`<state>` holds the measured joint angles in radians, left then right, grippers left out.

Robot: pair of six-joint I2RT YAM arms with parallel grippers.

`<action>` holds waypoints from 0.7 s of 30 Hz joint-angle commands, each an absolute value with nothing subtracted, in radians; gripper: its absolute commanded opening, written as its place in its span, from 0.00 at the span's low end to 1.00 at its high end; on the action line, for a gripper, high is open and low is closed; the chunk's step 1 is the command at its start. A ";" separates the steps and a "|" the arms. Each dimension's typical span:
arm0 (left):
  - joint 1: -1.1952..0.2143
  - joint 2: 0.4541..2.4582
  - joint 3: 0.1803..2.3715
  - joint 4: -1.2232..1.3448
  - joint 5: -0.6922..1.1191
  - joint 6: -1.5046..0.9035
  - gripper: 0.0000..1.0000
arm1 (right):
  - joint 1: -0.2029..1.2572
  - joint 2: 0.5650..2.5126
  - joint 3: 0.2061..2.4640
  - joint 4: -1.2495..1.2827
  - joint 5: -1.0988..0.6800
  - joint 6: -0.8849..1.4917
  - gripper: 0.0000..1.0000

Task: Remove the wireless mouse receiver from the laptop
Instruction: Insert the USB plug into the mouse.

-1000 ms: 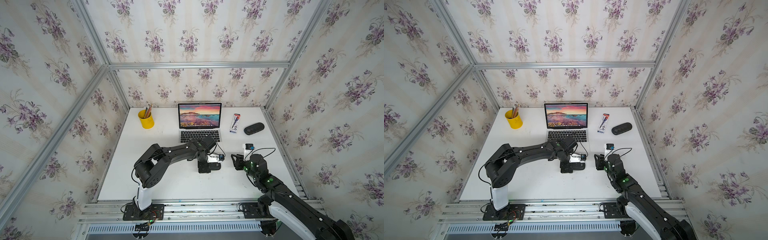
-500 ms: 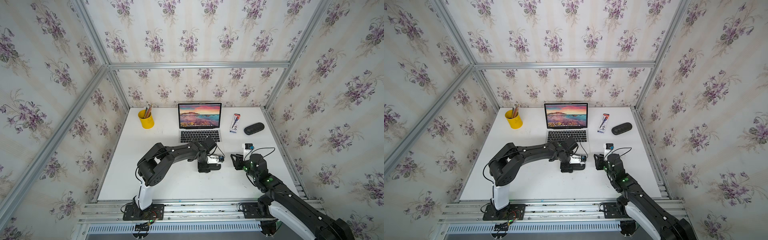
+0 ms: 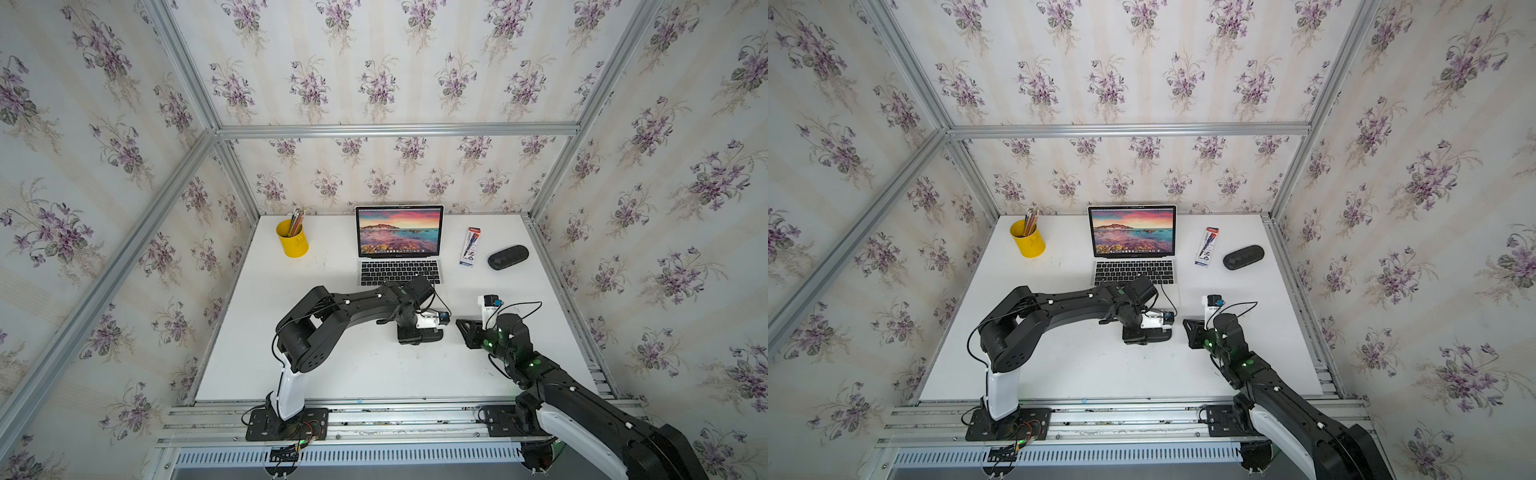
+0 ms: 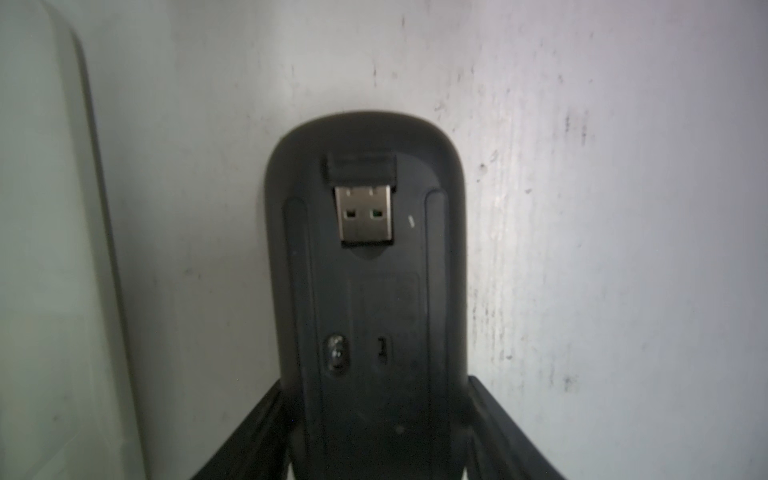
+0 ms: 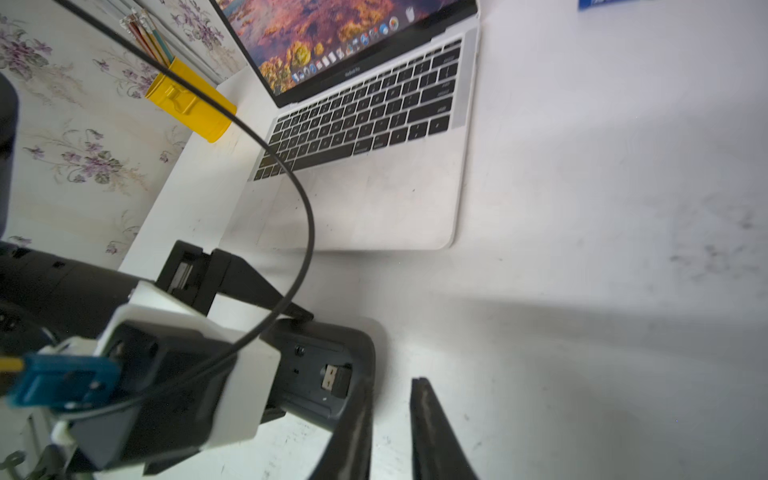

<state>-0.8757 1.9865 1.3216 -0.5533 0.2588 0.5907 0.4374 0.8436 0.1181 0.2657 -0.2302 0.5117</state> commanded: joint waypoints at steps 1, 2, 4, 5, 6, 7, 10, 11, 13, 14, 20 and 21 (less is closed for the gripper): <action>-0.875 1.975 1.314 -0.546 0.273 0.558 0.64 | 0.430 0.897 0.098 0.434 -0.387 0.574 0.17; -0.875 1.975 1.312 -0.546 0.272 0.552 0.64 | 0.428 0.922 0.100 0.454 -0.409 0.573 0.17; -0.876 1.975 1.313 -0.548 0.269 0.541 0.64 | 0.424 0.964 0.105 0.485 -0.442 0.569 0.17; -0.879 1.975 1.313 -0.547 0.267 0.536 0.64 | 0.422 0.985 0.108 0.500 -0.457 0.568 0.16; -0.879 1.976 1.312 -0.548 0.265 0.530 0.64 | 0.422 1.002 0.112 0.514 -0.469 0.567 0.15; -0.880 1.975 1.312 -0.549 0.264 0.526 0.64 | 0.421 1.022 0.117 0.525 -0.480 0.563 0.15; -0.882 1.974 1.307 -0.547 0.259 0.515 0.64 | 0.421 1.073 0.141 0.534 -0.499 0.546 0.15; -0.882 1.973 1.305 -0.546 0.258 0.512 0.64 | 0.420 1.089 0.147 0.534 -0.501 0.539 0.15; -0.883 1.973 1.304 -0.544 0.255 0.510 0.65 | 0.421 1.115 0.155 0.534 -0.501 0.529 0.15; -0.883 1.973 1.304 -0.545 0.254 0.508 0.65 | 0.421 1.127 0.159 0.533 -0.498 0.524 0.15; -0.884 1.977 1.305 -0.549 0.248 0.505 0.66 | 0.421 1.192 0.173 0.550 -0.487 0.515 0.16; -0.884 1.979 1.305 -0.550 0.249 0.504 0.66 | 0.422 1.201 0.176 0.552 -0.482 0.515 0.16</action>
<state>-0.8845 1.9781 1.3067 -0.5350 0.2535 0.5129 0.4198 1.1839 0.1673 0.5152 -0.4843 0.5266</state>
